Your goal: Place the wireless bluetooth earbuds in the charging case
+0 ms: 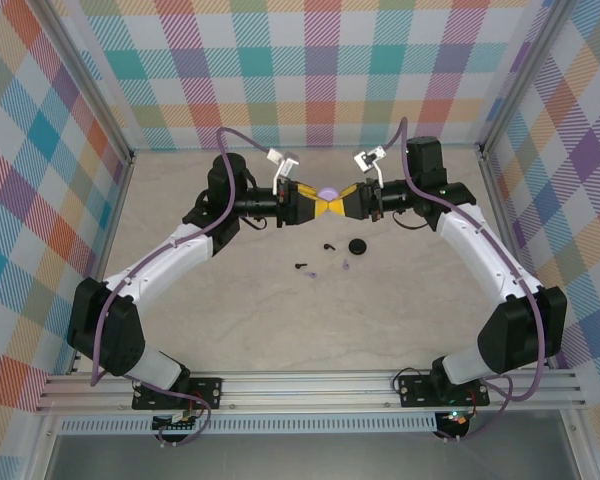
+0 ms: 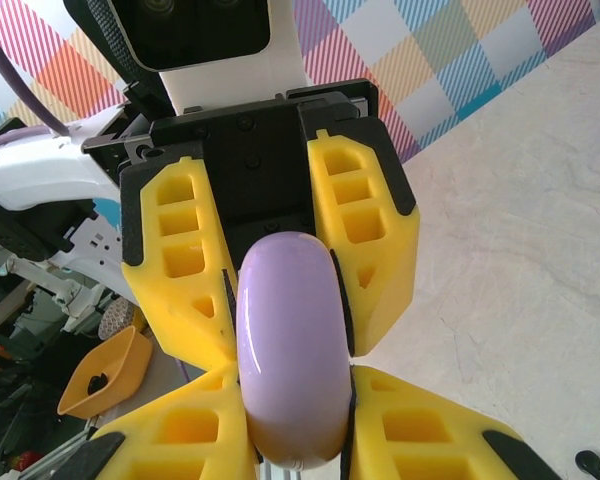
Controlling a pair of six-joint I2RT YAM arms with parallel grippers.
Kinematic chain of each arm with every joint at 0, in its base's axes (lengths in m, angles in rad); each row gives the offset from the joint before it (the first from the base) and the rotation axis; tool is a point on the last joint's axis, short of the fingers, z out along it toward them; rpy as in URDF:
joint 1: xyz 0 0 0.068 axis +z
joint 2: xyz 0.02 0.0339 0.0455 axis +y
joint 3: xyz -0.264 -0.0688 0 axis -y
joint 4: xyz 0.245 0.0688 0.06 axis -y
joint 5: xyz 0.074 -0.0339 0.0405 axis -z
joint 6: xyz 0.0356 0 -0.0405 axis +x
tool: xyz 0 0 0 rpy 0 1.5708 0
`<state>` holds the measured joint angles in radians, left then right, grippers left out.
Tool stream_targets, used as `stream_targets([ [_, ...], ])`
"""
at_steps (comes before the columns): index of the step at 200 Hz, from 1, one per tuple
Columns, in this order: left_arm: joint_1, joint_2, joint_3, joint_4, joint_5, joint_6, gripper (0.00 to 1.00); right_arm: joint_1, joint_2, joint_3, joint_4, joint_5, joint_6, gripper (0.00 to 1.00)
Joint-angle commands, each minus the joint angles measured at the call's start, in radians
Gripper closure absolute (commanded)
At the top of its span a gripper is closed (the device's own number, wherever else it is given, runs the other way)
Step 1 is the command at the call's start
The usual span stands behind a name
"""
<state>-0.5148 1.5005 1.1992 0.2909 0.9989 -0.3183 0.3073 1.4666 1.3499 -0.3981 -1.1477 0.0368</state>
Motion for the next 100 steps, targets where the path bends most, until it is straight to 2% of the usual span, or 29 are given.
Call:
stream_targets([
  [1, -0.014, -0.007, 0.014, 0.029, 0.029, -0.001, 0.67, -0.005, -0.012, 0.007, -0.006, -0.051, -0.029, 0.86],
  [22, -0.016, -0.006, 0.017, 0.030, 0.031, 0.000, 0.67, -0.004, -0.006, 0.009, -0.023, -0.060, -0.039, 0.86],
  [51, -0.022, -0.001, 0.026, 0.031, 0.046, 0.005, 0.76, 0.002, 0.000, 0.015, -0.045, -0.065, -0.053, 0.85],
  [62, -0.024, 0.003, 0.029, 0.026, 0.054, 0.006, 0.83, 0.004, 0.003, 0.022, -0.062, -0.061, -0.065, 0.84],
  [100, -0.024, 0.003, 0.026, -0.020, 0.017, 0.038, 0.89, 0.005, -0.001, 0.032, -0.093, -0.015, -0.082, 0.75],
])
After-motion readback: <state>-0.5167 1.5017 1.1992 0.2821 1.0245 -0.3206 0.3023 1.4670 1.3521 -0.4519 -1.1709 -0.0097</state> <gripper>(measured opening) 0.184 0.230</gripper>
